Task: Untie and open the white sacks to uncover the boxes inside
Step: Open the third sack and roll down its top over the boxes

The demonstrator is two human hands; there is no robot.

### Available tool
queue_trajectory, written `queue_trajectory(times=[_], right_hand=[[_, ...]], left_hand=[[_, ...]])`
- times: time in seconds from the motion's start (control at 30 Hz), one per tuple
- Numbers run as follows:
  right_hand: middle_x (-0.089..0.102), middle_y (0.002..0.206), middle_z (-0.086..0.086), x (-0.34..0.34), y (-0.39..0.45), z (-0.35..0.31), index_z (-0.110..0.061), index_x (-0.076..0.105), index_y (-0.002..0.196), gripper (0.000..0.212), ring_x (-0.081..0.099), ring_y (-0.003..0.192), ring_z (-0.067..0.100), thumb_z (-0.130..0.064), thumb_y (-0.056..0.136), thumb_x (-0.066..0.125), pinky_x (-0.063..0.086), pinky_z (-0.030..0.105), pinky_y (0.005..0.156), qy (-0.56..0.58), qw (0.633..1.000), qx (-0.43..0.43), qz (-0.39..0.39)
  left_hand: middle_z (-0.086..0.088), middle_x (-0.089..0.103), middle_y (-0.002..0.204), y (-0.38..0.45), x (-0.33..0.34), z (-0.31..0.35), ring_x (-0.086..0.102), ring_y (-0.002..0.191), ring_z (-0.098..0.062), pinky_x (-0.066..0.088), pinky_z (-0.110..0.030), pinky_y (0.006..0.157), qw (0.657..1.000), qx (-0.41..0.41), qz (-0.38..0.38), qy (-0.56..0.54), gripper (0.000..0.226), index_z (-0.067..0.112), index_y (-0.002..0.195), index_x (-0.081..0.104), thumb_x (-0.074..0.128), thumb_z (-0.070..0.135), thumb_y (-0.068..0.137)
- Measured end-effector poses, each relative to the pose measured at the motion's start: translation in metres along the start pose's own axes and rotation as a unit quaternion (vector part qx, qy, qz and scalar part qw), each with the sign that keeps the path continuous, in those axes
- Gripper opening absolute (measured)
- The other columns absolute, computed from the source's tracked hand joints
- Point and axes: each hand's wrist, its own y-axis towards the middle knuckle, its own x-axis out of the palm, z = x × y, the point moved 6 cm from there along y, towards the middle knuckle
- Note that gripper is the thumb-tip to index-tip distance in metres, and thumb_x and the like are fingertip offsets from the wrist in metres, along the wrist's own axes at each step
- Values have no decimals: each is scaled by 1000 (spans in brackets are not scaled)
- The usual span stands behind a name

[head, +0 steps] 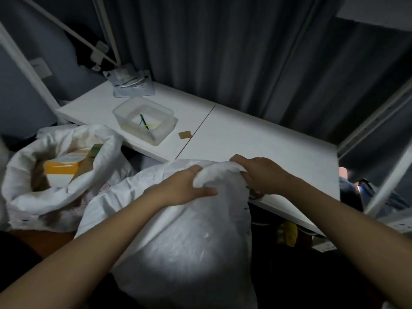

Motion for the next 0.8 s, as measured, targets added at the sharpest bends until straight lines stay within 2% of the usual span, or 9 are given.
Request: queue_trajectory(times=[0.07,0.17,0.27,0.33,0.43,0.53,0.67,0.73,0.8], right_hand=[[64,107,7,1,2,1,-24,39,138,44,58,96,29,-29,95,49,42,34,79,-48,998,-42,-5],[40,144,5,12,12,2,-31,17,151,79,37,130,25,-41,85,60,27,35,107,-150,978,-78,-124],[42,146,0,28,20,-15,-29,27,148,77,42,130,18,-48,84,66,35,25,99,42,965,-45,-256],[56,129,-1,34,21,-32,-22,46,137,47,54,116,19,-32,93,59,38,18,82,103,965,-75,-229],[56,128,5,34,16,-41,-21,32,144,51,58,107,28,-24,96,47,43,28,78,-144,976,-120,-110],[49,134,9,38,1,-43,-20,16,152,68,55,110,31,-24,92,49,43,35,75,-198,968,-153,-37],[53,137,4,39,-16,-44,-23,34,145,71,52,121,23,-54,86,56,44,41,99,88,981,-113,-129],[62,121,8,45,-23,-53,-17,48,132,47,60,108,26,-46,95,46,49,44,88,51,981,-151,-110],[64,103,13,47,-33,-62,-11,46,125,32,63,88,32,-24,96,45,53,43,65,-104,974,-199,-20]], left_hand=[[4,64,106,6,0,-7,60,106,-19,45,-29,86,1000,-23,9,10,47,22,110,57,60,58,80],[-1,65,84,5,-3,8,66,76,-24,41,-30,54,924,75,151,342,23,20,99,59,67,34,83],[0,56,59,-13,6,31,55,41,-19,20,-19,37,853,208,257,403,15,16,84,66,58,19,72],[2,64,75,-19,3,25,64,60,-19,34,-25,44,912,144,221,314,28,18,99,63,50,36,83],[16,61,115,-33,3,-1,58,104,-9,47,-30,85,994,-22,83,71,67,32,126,50,57,72,72],[5,65,115,-40,14,-1,60,105,-16,49,-32,86,985,-10,67,160,46,27,119,58,58,57,84],[-5,64,65,-50,29,28,62,51,-25,48,-28,43,897,142,211,362,19,11,89,65,49,17,80],[-4,65,74,-59,40,29,65,62,-25,51,-34,51,914,136,189,333,28,15,95,61,50,37,83],[2,65,98,-65,42,21,63,88,-19,51,-37,73,969,27,108,219,49,23,107,57,57,63,78]])
